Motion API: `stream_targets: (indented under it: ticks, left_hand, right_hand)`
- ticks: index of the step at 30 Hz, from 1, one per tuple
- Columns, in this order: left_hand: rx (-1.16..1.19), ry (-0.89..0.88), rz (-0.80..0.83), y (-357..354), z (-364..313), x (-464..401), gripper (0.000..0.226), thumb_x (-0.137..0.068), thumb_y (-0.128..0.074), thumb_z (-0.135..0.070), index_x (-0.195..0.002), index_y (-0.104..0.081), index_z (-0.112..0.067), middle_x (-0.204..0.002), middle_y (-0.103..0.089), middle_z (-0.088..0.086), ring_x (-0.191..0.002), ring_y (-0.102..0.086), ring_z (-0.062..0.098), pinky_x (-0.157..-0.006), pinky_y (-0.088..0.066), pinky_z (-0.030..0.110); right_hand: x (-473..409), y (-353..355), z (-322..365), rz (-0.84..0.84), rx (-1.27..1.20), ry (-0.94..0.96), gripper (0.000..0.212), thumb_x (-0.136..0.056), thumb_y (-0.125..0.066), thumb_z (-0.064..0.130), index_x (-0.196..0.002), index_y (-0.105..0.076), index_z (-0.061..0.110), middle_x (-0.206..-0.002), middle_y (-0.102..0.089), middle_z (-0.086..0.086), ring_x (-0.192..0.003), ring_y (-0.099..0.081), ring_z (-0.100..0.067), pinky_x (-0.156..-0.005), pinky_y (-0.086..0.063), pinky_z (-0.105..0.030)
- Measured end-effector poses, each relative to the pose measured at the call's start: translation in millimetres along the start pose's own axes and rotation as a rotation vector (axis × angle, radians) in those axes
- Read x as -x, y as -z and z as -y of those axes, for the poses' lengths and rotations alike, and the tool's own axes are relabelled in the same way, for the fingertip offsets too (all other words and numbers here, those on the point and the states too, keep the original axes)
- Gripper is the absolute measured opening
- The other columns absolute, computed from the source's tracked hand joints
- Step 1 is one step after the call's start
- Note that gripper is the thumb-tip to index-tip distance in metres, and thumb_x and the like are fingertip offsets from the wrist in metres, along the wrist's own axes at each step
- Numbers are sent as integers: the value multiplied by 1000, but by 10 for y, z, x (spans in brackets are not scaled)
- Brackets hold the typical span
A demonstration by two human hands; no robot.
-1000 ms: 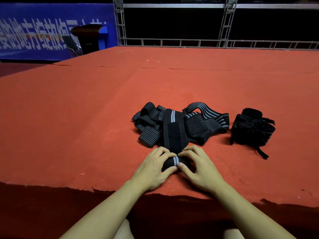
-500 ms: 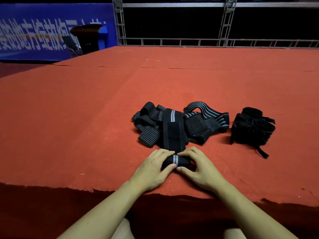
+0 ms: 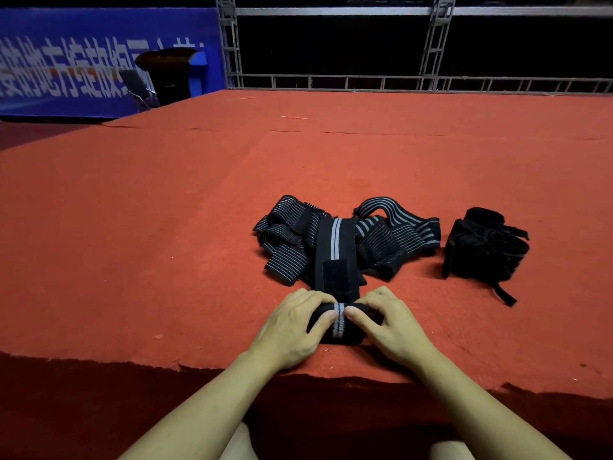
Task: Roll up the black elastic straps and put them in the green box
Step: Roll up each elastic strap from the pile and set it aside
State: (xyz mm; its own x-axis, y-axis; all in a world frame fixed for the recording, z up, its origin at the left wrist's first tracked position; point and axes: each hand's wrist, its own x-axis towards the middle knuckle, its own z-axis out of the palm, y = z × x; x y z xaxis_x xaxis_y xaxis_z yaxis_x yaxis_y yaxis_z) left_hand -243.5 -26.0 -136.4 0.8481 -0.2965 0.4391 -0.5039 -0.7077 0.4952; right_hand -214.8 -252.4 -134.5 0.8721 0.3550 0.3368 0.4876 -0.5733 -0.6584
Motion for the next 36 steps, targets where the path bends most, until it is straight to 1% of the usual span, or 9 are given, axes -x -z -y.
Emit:
stream_targets:
  ticks: [3, 6, 11, 15, 17, 20, 22, 30, 36]
  left_hand:
    - [-4, -3, 5, -13, 18, -7, 29, -102, -47, -47, -116, -64, -29, -106, -62, -16, -99, -51, 3, -94, -45, 30]
    - [-1, -34, -9, -4, -14, -12, 29, -102, -50, -44, -123, -61, -26, -116, -52, -16, -110, -50, 5, -97, -46, 30]
    - [1, -92, -8, 4, -55, 16, 39, -92, -68, -43, -125, -56, -27, -122, -46, -14, -116, -51, 6, -98, -49, 32]
    - [-22, -86, 15, -14, -17, 2, 54, -85, -73, -51, -129, -56, -26, -125, -46, -14, -117, -52, 7, -101, -48, 35]
    - [-58, -75, 24, -28, -10, -2, 58, -82, -73, -56, -131, -54, -28, -126, -44, -16, -117, -52, 6, -101, -48, 36]
    - [-109, -49, 22, -37, -2, -6, 61, -81, -70, -61, -132, -53, -31, -125, -43, -18, -114, -51, 7, -101, -46, 35]
    - [-141, -52, 10, -47, 9, -9, 62, -81, -68, -63, -132, -54, -30, -123, -44, -17, -114, -49, 8, -102, -45, 34]
    - [-127, 50, 22, -82, 46, -39, 57, -89, -56, -66, -134, -55, -32, -120, -48, -19, -114, -47, 6, -104, -42, 32]
    - [-78, 134, 10, -78, 89, -56, 57, -91, -48, -72, -134, -55, -34, -120, -54, -20, -115, -50, 3, -102, -40, 23]
  right_hand:
    - [-11, -13, -17, -2, 29, 31, 36, -90, -52, 67, -81, -67, 36, -78, -60, 17, -94, -53, -9, -78, -39, -16]
    - [-34, -30, -69, -22, 40, 24, 44, -90, -52, 68, -80, -71, 30, -76, -61, 13, -92, -51, -8, -79, -40, -20]
    - [-62, -49, -88, 0, 46, -43, 53, -85, -50, 76, -77, -70, 27, -76, -63, 12, -90, -51, -4, -79, -41, -24]
    - [-58, -53, -50, -59, -8, -103, 27, -86, -67, 59, -95, -67, 34, -90, -65, 14, -97, -53, 1, -80, -40, -16]
    - [-34, -48, -46, -134, -25, -65, 24, -88, -66, 55, -98, -61, 34, -96, -62, 17, -101, -53, -1, -83, -38, -13]
    - [5, -32, -33, -215, 1, 65, 18, -93, -60, 49, -97, -59, 31, -102, -60, 19, -104, -54, -8, -89, -41, -20]
    - [18, -26, -26, -192, 23, 143, 15, -94, -60, 43, -97, -62, 29, -104, -61, 18, -106, -56, -12, -92, -44, -26]
    - [-9, -60, -66, -72, 75, 181, 34, -90, -69, 48, -116, -65, 27, -120, -60, 21, -120, -54, -6, -103, -44, -27]
    - [-27, -51, -50, -17, 58, 169, 43, -92, -63, 47, -131, -59, 31, -131, -55, 23, -128, -48, -4, -110, -39, -27]
